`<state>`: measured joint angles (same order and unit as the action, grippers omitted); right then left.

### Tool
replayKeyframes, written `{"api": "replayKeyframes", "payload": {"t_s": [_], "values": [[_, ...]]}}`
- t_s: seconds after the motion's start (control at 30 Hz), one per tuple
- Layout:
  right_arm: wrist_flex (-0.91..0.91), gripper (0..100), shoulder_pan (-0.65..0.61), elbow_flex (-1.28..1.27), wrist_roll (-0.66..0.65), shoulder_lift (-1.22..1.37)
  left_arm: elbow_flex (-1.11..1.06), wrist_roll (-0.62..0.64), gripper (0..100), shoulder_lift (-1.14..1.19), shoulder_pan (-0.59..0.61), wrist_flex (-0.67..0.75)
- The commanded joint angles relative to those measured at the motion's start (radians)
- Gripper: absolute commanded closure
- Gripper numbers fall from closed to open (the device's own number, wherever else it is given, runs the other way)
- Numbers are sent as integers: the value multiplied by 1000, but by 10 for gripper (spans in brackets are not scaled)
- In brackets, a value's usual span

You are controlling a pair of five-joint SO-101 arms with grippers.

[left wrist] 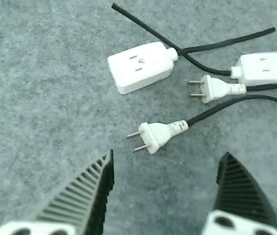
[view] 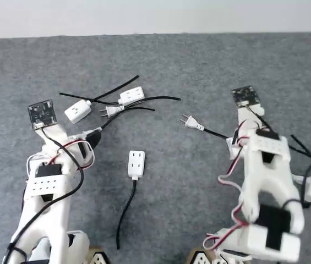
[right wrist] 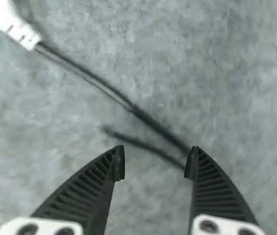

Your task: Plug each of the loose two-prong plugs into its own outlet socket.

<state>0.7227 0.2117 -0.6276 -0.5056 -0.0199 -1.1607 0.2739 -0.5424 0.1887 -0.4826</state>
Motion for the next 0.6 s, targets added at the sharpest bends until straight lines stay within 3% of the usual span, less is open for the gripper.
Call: {"api": "replayKeyframes", "payload": {"t_s": [0.0,0.2,0.37,0.53,0.57], "values": [[12,790,28,140,-213,111,8,-8,683,0,-11,31],[19,790,101,351,-359,306,8,-9,683,0,-11,31],[21,801,105,443,-361,427,7,-49,683,0,-14,31],[21,991,104,446,-361,473,7,-51,683,0,-14,31],[21,991,104,443,-361,473,7,-51,683,0,-14,32]]}}
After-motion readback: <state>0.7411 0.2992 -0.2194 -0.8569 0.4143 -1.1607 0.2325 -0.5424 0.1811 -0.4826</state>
